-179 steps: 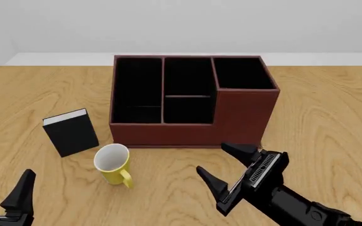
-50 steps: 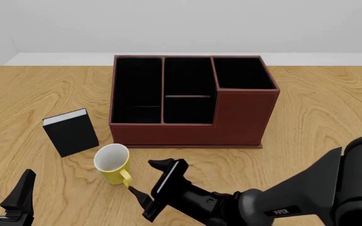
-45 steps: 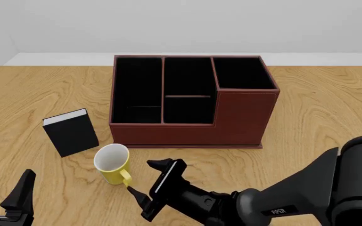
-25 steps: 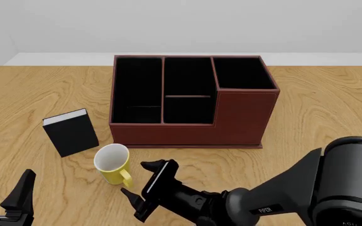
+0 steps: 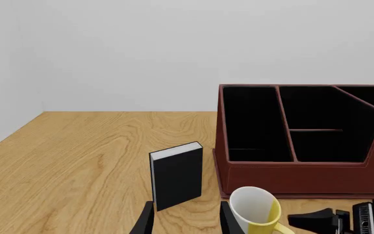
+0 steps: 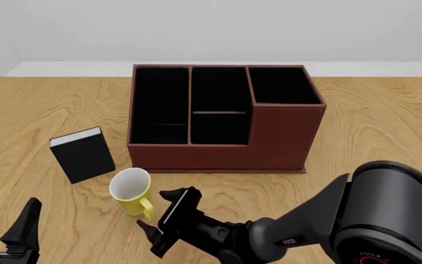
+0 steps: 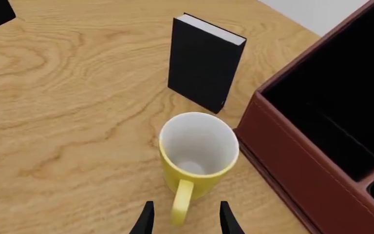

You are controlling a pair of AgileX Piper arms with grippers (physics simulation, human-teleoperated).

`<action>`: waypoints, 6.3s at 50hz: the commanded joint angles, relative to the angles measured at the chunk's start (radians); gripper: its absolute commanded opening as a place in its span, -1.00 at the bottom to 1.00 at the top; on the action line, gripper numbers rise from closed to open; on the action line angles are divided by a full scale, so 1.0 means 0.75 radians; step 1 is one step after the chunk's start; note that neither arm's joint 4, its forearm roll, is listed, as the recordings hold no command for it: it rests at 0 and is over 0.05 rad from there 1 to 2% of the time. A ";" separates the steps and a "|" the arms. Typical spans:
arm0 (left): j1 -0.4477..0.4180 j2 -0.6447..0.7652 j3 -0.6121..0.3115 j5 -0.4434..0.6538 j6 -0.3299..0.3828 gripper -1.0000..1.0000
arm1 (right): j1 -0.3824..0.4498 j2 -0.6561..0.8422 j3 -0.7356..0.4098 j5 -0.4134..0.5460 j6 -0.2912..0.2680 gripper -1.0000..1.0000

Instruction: Pick up the yellow and white mug and place it to the right of the caddy.

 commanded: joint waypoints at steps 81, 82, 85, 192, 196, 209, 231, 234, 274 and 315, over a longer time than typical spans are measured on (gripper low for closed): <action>0.000 0.000 0.000 0.000 0.000 1.00 | 0.060 -0.936 0.373 0.356 -0.196 -1.00; 0.000 0.000 0.000 0.000 0.000 1.00 | 0.063 -0.953 0.355 0.403 -0.157 -1.00; 0.000 0.000 0.000 0.000 0.000 1.00 | 0.071 -0.991 0.341 0.452 -0.138 -1.00; 0.000 0.000 0.000 0.000 0.000 1.00 | -0.242 -1.866 0.187 1.200 -0.147 -1.00; 0.000 0.000 0.000 0.000 0.000 1.00 | -0.262 -1.888 0.193 1.207 -0.171 -1.00; 0.000 0.000 0.000 0.000 0.000 1.00 | -0.301 -1.913 0.166 1.249 -0.150 -1.00; 0.000 0.000 0.000 0.000 0.000 1.00 | -0.403 -1.979 0.144 1.315 -0.139 -1.00; 0.000 0.000 0.000 0.000 0.000 1.00 | -0.420 -1.986 0.140 1.321 -0.136 -1.00; 0.003 0.017 0.000 -0.016 0.000 1.00 | -0.597 -2.029 0.141 1.349 -0.113 -1.00; 0.004 -0.003 -0.010 0.012 0.001 1.00 | -0.774 -2.052 0.121 1.391 -0.088 -1.00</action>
